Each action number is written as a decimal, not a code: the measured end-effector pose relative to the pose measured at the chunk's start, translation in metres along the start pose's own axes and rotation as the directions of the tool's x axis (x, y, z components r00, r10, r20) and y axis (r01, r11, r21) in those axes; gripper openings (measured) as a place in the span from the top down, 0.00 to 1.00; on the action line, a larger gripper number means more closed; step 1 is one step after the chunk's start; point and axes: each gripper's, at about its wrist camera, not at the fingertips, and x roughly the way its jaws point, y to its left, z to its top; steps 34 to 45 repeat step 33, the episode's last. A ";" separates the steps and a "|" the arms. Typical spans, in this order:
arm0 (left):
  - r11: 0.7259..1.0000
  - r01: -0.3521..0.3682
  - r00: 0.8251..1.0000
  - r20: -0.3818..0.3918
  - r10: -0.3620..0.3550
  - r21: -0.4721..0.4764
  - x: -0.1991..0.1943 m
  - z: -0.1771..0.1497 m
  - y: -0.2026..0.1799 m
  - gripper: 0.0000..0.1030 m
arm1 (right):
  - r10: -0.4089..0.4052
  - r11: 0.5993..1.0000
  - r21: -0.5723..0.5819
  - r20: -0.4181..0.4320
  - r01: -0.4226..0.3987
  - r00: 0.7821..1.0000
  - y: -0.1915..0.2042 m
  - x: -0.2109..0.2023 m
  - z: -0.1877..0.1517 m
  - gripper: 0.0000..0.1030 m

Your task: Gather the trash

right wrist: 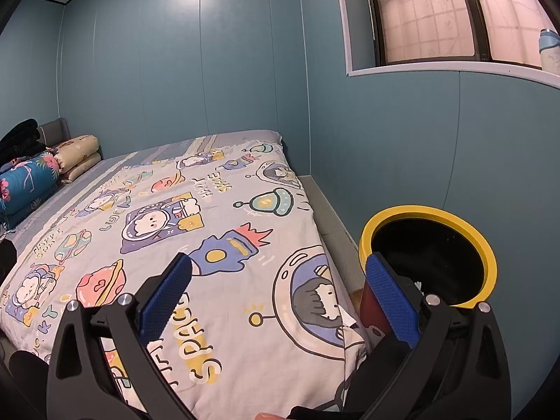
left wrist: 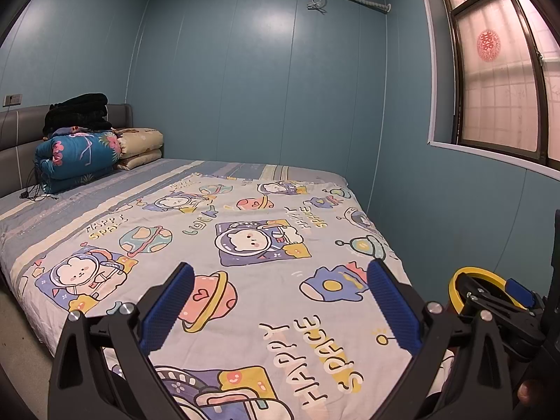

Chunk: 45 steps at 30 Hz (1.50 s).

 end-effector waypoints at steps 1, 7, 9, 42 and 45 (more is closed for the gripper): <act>1.000 0.000 1.000 -0.001 0.000 0.000 0.000 0.000 0.000 0.08 | -0.001 1.000 -0.001 0.000 0.001 1.000 0.000 0.000 0.000 0.08; 1.000 0.001 1.000 0.000 -0.001 0.000 0.000 0.000 0.000 0.08 | 0.002 1.000 -0.002 -0.004 -0.002 1.000 0.000 0.001 -0.001 0.08; 1.000 -0.001 1.000 -0.003 0.001 0.001 0.001 0.000 0.000 0.08 | 0.002 1.000 -0.002 -0.006 -0.002 1.000 0.001 0.001 -0.001 0.08; 1.000 0.013 1.000 -0.024 -0.013 -0.011 0.005 -0.001 0.004 0.08 | 0.004 1.000 0.006 -0.020 -0.004 1.000 0.000 0.002 -0.002 0.08; 1.000 0.013 1.000 -0.024 -0.013 -0.011 0.005 -0.001 0.004 0.08 | 0.004 1.000 0.006 -0.020 -0.004 1.000 0.000 0.002 -0.002 0.08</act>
